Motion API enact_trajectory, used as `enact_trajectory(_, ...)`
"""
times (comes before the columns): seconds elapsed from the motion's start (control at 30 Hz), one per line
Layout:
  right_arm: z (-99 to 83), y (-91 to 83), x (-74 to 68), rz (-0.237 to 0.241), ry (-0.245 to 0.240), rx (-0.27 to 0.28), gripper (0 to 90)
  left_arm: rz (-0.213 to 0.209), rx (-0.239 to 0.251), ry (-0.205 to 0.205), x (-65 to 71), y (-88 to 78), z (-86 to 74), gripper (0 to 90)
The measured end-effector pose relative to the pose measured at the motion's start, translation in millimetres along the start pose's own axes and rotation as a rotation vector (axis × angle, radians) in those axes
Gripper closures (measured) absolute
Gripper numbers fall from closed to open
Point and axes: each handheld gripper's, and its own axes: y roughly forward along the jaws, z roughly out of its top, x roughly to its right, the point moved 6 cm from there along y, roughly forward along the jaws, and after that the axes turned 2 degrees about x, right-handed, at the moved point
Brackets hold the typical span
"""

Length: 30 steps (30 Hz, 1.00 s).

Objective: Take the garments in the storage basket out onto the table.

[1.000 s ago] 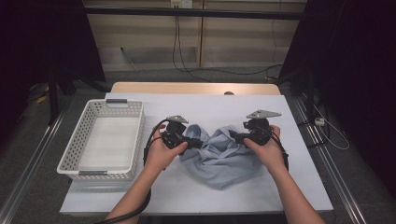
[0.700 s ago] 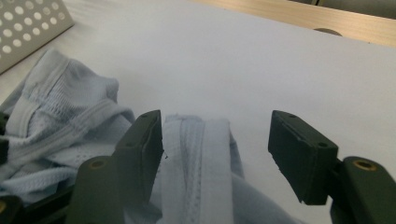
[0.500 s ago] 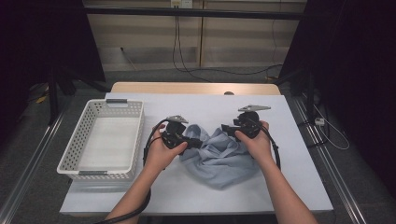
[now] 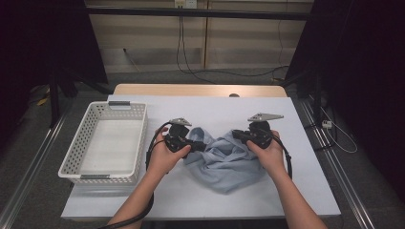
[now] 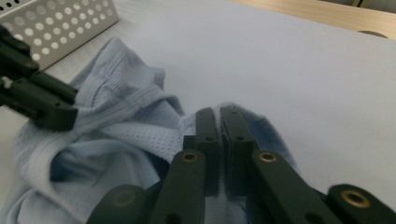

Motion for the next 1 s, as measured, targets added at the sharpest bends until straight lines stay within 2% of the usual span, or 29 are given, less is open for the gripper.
enact_trajectory(0.17,-11.5,-13.3,-4.5,0.011,-0.023,0.011,88.3,0.003,-0.005,-0.003,-0.5,1.5,-1.1,82.6)
enact_trajectory(0.3,-21.2,-18.2,-3.9,0.014,-0.031,-0.004,88.3,0.006,-0.003,-0.003,-0.8,2.3,-1.4,81.7)
enact_trajectory(0.4,-26.7,-19.1,-3.7,0.025,-0.017,-0.004,88.4,0.004,-0.003,-0.011,-1.9,2.2,-1.4,79.4)
enact_trajectory(0.57,-29.7,-20.5,-4.5,0.04,-0.002,0.002,88.4,0.01,0.015,-0.022,-5.1,2.0,0.9,69.7)
enact_trajectory(0.87,-27.7,-25.1,-9.2,0.055,-0.016,0.002,88.5,0.031,0.035,-0.035,-14.7,0.0,9.5,56.0)
enact_trajectory(1.0,-27.1,-25.7,-8.7,0.059,-0.013,0.006,88.5,0.037,0.056,-0.054,-18.9,1.6,15.3,51.2)
